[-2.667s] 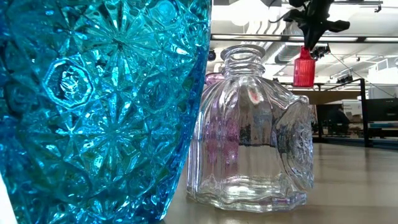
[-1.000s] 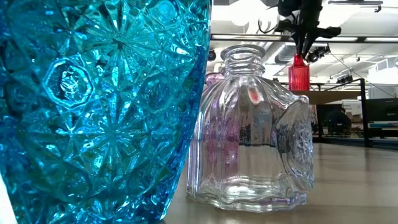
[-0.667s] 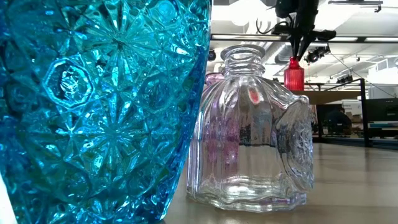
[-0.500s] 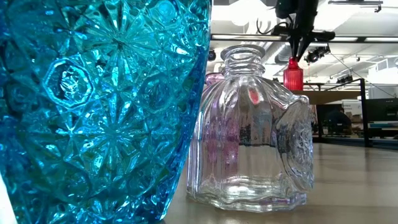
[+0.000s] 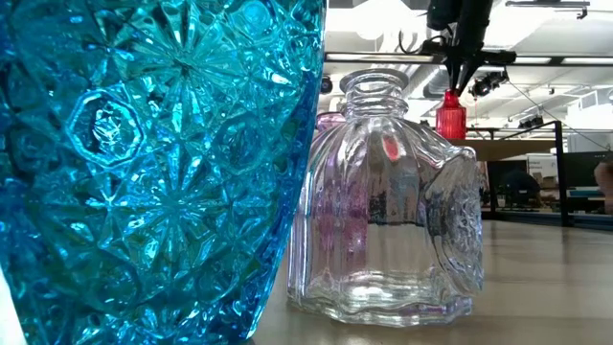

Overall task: Sort vases onto shelf
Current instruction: Put the top right red vase on the shelf

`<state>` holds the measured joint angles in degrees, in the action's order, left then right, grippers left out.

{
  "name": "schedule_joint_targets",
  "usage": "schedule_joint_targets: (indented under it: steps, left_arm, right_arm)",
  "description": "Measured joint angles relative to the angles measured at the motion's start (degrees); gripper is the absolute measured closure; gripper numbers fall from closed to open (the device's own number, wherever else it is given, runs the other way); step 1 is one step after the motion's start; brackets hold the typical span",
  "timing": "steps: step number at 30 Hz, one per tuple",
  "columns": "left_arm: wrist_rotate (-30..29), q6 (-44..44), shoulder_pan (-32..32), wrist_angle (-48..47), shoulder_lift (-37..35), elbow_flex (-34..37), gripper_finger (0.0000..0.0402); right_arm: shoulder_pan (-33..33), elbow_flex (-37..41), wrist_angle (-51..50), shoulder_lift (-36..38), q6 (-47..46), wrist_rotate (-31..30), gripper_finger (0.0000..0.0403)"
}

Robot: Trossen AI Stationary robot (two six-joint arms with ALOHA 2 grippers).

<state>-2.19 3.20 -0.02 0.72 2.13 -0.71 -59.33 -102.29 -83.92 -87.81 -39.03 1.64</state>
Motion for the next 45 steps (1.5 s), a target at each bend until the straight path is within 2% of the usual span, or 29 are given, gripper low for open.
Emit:
schedule_joint_targets:
  steps: [11,45]
  left_arm:
    - [0.0,0.0,0.0,0.0,0.0,0.0,0.0401]
    - [0.0,0.0,0.0,0.0,0.0,0.0,0.0401]
  right_arm:
    - [-1.1,0.0,0.2,0.0,0.3,4.4,0.0386]
    - [-1.0,-0.1,2.1,-2.0,1.5,4.9,0.0386]
